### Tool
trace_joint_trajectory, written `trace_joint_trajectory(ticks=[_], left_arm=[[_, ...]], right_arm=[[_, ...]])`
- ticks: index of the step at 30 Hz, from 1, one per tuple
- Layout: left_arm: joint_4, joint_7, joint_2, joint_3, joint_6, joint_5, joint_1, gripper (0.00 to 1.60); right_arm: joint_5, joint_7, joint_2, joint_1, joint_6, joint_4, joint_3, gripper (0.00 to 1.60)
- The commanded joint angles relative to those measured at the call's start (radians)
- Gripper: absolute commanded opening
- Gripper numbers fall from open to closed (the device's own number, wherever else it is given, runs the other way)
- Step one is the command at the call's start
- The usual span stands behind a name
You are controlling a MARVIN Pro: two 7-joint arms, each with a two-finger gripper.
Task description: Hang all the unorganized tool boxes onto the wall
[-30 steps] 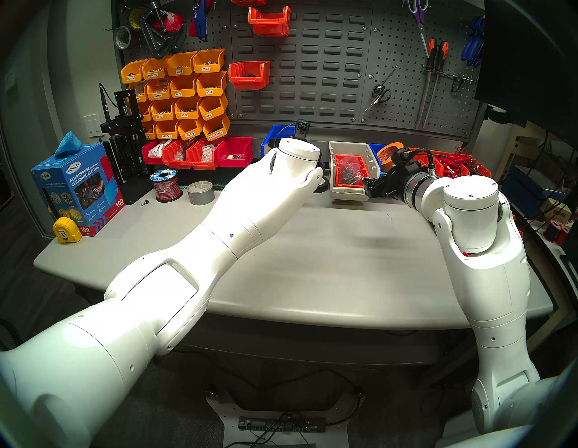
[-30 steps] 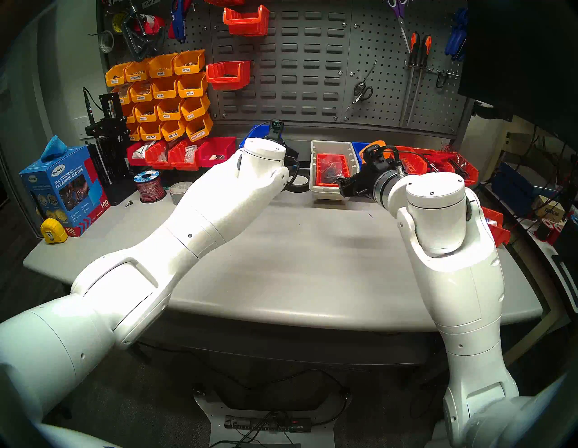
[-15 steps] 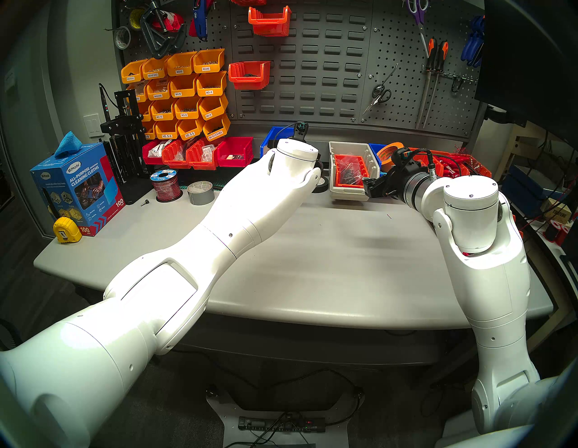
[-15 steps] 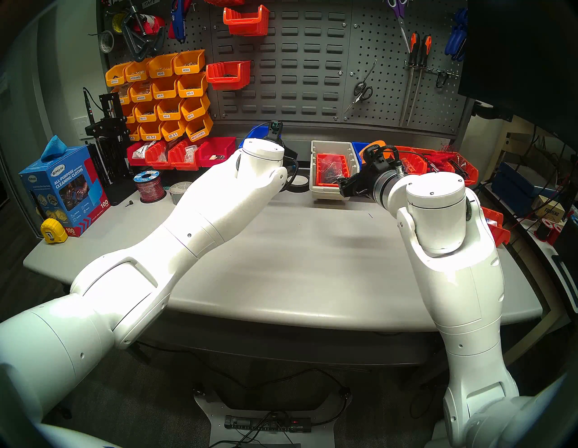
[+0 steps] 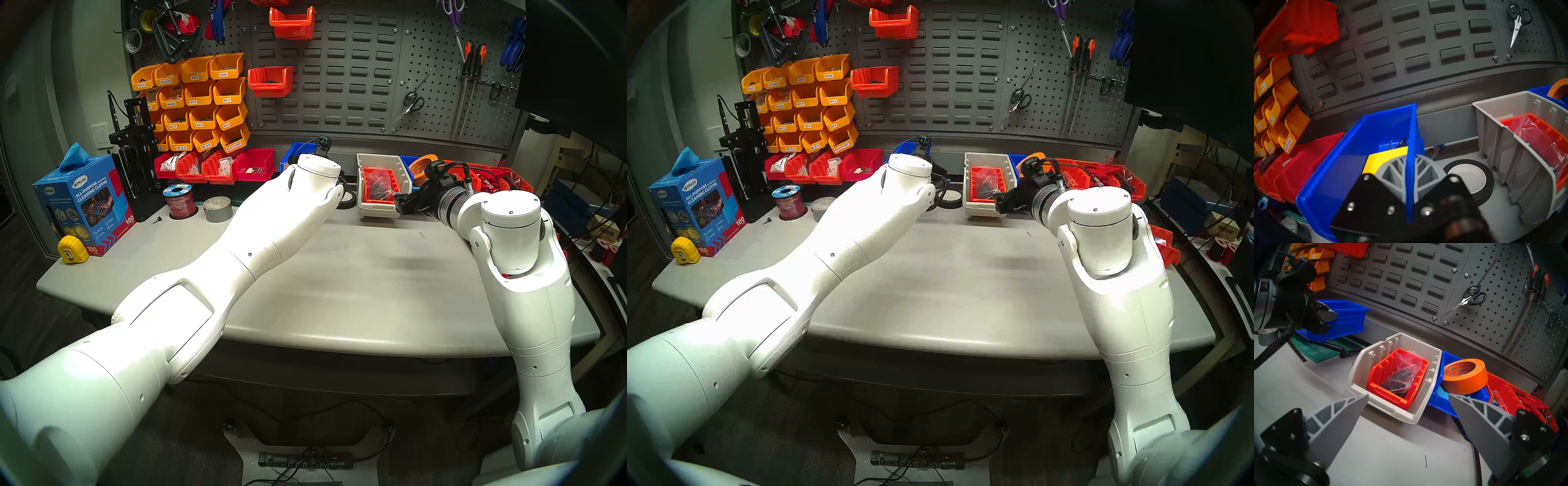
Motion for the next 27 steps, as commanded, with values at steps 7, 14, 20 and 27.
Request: trace_joint_trajectory(ticks=[7,14,20,27], left_arm=[[0.062,-0.019,-0.022,-0.002,-0.042,0.027,-0.079,0.0],[0.088,-0.03,-0.033,-0.001,-0.05,0.034,-0.096,0.0],[0.099,-0.038,-0.038,-0.001,-0.056,0.04,-0.101,0.0],[0.128,-0.047,-0.049,-0.002,-0.065,0.044,-0.109,0.0]], right_arm=[[0.002,0.001,-0.002,0.012,-0.003,-0.01,0.002,1.6],[0.002,0.001,-0.002,0.012,-0.003,-0.01,0.002,1.6],[0.002,0.001,-0.002,0.012,-0.003,-0.01,0.002,1.6],[0.002,0.001,-0.002,0.012,-0.003,-0.01,0.002,1.6]])
